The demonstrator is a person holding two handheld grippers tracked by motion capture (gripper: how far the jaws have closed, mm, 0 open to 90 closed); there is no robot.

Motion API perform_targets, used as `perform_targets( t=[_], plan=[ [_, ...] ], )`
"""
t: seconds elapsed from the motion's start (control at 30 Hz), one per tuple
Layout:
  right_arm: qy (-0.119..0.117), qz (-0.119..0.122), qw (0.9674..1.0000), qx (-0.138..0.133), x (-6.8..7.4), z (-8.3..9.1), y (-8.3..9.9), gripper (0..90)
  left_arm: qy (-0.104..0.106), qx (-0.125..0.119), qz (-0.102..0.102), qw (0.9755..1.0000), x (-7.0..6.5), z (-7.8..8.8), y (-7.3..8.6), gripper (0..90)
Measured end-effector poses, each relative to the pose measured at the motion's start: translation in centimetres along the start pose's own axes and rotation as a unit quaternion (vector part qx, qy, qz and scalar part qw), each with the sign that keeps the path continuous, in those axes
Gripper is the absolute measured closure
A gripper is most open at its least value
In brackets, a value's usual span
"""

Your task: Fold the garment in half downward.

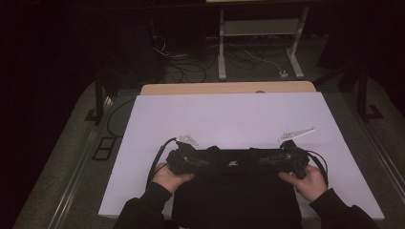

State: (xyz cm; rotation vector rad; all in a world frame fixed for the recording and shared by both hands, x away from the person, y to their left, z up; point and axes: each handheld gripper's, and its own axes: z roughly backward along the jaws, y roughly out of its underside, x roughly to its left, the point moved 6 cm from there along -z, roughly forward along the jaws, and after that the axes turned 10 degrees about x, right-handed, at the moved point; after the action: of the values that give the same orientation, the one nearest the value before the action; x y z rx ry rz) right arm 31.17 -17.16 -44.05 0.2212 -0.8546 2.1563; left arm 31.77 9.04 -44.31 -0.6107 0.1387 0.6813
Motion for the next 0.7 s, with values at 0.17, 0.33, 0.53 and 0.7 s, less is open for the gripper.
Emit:
perform_targets(
  t=[0.17,0.33,0.53,0.7],
  plan=[
    [-0.008,-0.003,0.9999,0.012,0.2,-0.3,0.6,83.9,0.008,0.010,0.003,0.9999,-0.1,-0.3,0.6,85.2],
    [-0.015,-0.006,0.9995,0.027,0.3,-0.7,1.2,83.9,0.017,0.028,0.006,0.9995,-0.3,-1.1,1.4,85.2],
    [-0.030,-0.010,0.9985,0.046,0.5,-1.1,1.9,83.8,0.024,0.035,0.005,0.9991,-0.8,-1.3,1.9,85.2],
    [-0.036,-0.011,0.9976,0.058,0.6,-1.4,2.6,83.8,0.026,0.043,-0.001,0.9987,-1.3,-1.6,2.3,85.1]
  ],
)
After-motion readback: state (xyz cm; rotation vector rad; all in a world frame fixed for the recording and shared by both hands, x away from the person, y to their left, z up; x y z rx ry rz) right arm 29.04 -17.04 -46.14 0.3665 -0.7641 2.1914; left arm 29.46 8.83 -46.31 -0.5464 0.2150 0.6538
